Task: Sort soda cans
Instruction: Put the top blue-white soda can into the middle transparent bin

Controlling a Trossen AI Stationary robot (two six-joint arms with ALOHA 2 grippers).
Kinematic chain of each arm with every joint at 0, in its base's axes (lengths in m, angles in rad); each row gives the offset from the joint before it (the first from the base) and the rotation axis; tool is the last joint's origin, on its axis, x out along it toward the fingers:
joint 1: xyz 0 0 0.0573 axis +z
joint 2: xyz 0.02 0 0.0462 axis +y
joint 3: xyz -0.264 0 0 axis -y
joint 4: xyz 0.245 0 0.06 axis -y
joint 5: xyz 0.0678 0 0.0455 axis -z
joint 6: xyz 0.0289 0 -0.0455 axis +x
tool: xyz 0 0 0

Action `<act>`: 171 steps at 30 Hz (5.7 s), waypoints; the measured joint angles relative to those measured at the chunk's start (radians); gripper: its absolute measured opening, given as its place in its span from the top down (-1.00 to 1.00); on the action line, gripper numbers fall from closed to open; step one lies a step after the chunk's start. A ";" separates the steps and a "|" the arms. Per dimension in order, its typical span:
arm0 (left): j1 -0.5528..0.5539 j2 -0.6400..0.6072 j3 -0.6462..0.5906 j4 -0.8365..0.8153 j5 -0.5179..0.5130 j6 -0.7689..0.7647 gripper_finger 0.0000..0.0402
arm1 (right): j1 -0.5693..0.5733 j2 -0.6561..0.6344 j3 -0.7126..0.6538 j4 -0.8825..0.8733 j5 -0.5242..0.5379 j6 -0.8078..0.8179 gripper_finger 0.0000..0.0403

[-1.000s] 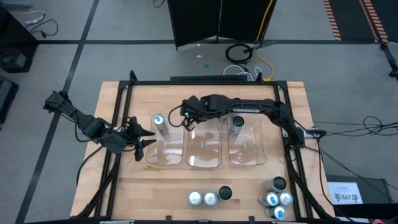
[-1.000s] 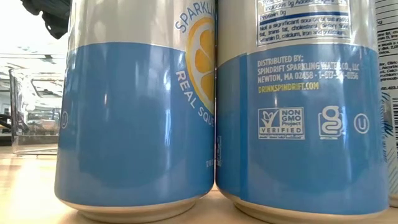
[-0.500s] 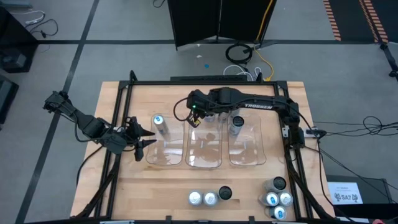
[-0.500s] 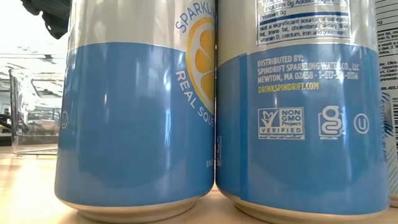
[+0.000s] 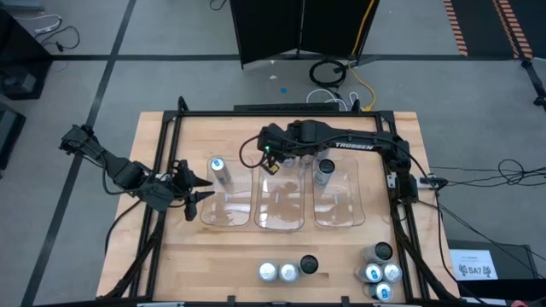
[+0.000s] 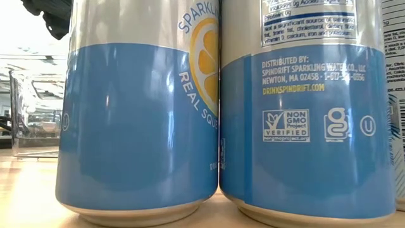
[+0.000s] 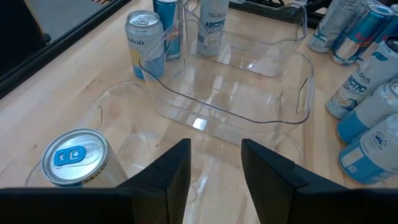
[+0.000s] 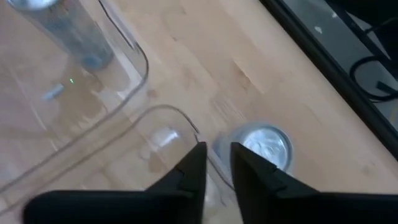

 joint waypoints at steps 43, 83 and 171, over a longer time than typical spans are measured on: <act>0.000 0.001 0.000 0.000 0.000 0.000 0.25 | -0.204 0.003 0.000 -0.110 -0.163 0.094 -0.81; 0.000 0.002 0.000 0.000 -0.005 0.000 0.25 | -0.239 0.230 0.001 -0.109 -0.234 -0.057 -0.40; 0.000 0.002 0.000 0.001 -0.004 0.000 0.25 | 0.029 0.297 0.188 -0.114 -0.200 0.130 -0.65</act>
